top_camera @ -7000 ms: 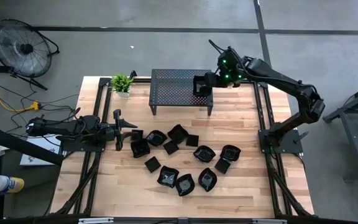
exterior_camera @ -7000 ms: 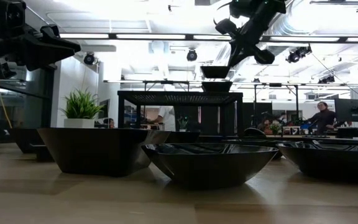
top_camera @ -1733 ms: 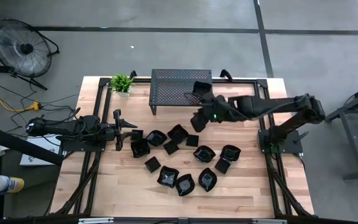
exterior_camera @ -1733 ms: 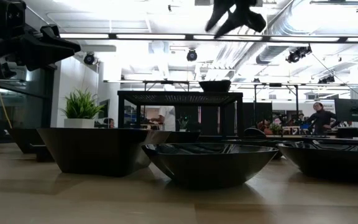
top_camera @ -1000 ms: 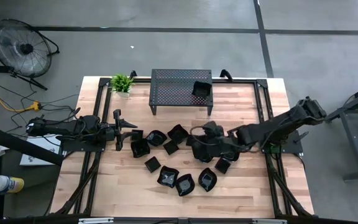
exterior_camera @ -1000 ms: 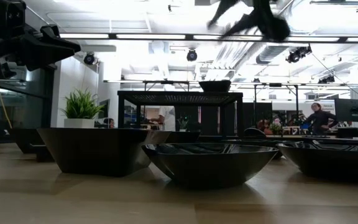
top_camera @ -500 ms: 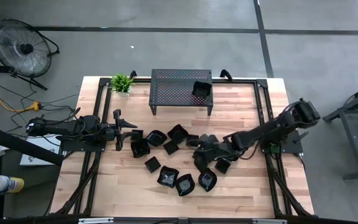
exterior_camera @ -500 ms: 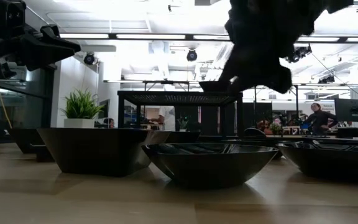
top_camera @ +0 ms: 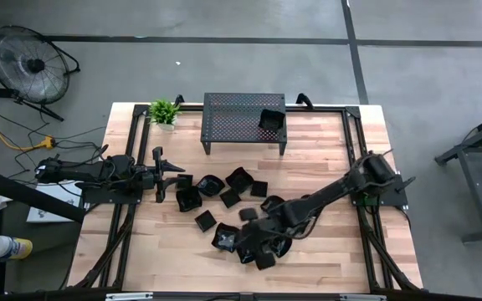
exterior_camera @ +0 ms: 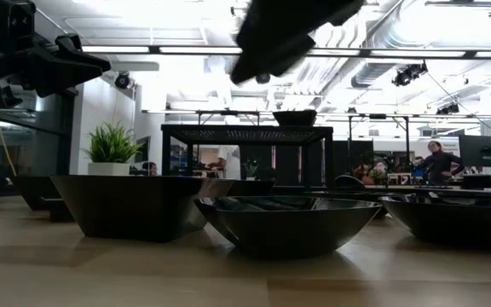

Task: Pick & Place Mini shaped plates
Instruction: Stack the distorted square plate on top of the distorted square plate on the shelf

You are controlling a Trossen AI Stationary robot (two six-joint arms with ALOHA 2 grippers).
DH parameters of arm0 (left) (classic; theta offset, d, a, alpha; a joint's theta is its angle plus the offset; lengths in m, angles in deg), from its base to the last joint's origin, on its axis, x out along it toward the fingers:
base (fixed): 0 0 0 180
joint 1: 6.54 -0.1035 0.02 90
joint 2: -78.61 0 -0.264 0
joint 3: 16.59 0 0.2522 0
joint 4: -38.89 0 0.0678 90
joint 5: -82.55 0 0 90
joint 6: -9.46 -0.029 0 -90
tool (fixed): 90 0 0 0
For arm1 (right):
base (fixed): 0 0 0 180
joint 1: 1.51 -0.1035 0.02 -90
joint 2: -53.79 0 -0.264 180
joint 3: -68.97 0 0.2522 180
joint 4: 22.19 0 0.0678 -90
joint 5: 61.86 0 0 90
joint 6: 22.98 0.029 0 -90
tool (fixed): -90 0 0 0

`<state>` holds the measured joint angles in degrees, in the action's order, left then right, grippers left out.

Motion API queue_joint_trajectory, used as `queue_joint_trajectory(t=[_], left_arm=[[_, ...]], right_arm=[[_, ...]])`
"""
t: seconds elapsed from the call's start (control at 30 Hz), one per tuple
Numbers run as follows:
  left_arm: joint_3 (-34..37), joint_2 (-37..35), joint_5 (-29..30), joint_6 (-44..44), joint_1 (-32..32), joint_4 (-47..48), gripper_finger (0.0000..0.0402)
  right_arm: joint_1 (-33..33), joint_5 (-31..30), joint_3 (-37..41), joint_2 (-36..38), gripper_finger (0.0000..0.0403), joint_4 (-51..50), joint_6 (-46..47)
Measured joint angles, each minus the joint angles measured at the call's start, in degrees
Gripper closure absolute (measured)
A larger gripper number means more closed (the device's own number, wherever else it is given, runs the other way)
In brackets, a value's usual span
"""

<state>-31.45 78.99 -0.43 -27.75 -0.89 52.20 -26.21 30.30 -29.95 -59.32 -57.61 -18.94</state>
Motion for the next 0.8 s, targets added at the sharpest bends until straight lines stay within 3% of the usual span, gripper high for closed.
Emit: queue_joint_trajectory(t=[0.13, 0.3, 0.5, 0.8], left_arm=[[0.0, 0.0, 0.0, 0.0, 0.0, 0.0, 0.0282], [0.0, 0.0, 0.0, 0.0, 0.0, 0.0, 0.0282], [0.0, 0.0, 0.0, 0.0, 0.0, 0.0, 0.0282], [0.0, 0.0, 0.0, 0.0, 0.0, 0.0, 0.0282]], right_arm=[[-0.5, -0.1, -3.7, -3.1, 0.0274, -1.4, -12.2], [0.3, -0.9, -4.6, -4.3, 0.0274, -3.9, -19.5], [0.8, -7.7, -4.6, -4.3, 0.0274, -9.5, -30.0], [1.5, -8.8, -4.6, -7.0, 0.0273, -9.6, -42.2]])
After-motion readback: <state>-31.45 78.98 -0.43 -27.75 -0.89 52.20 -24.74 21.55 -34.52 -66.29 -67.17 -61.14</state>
